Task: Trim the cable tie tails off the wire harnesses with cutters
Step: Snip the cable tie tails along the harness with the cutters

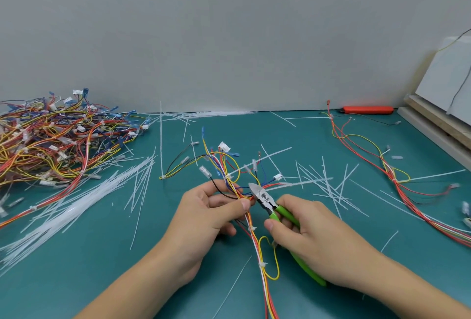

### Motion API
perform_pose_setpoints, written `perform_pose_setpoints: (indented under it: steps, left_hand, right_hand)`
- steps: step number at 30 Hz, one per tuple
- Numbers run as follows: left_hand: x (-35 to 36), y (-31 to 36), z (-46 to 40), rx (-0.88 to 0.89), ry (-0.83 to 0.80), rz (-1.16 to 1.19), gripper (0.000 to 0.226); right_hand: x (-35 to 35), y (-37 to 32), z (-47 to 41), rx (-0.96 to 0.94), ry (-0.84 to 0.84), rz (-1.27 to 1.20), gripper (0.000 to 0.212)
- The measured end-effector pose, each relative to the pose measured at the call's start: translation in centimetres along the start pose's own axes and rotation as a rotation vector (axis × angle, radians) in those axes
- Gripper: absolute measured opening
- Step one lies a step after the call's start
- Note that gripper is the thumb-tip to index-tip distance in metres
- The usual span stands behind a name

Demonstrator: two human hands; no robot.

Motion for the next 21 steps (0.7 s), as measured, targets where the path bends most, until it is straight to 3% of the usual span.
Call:
perform_pose_setpoints:
  steps: [5,9,21]
  left_hand:
    - [0.01,-0.03,0.02,0.002,-0.007,-0.008,0.039]
    - [0.04,-0.05,0.1,0.005,-0.013,0.004,0.026]
    - [0.08,0.02,0.24,0.006,-0.024,-0.001,0.018]
  right_hand:
    - [-0.15,-0.29,0.01,0.042,0.083,-0.026,0.04]
    - [0.04,-0.53,0.23,0.076,0.075,0.006,0.053]
    - [-0.14,-0.65,0.28,0.073,0.052,0.02,0.052]
Point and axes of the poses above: each hand's wrist, its own z-axis away from the middle knuckle, its own x-axis out of the palm, y = z × x, the point moved 2 cm from there along -z, towards the middle knuckle, and after that the axes turned 12 degrees about -x, right-handed, at the moved point
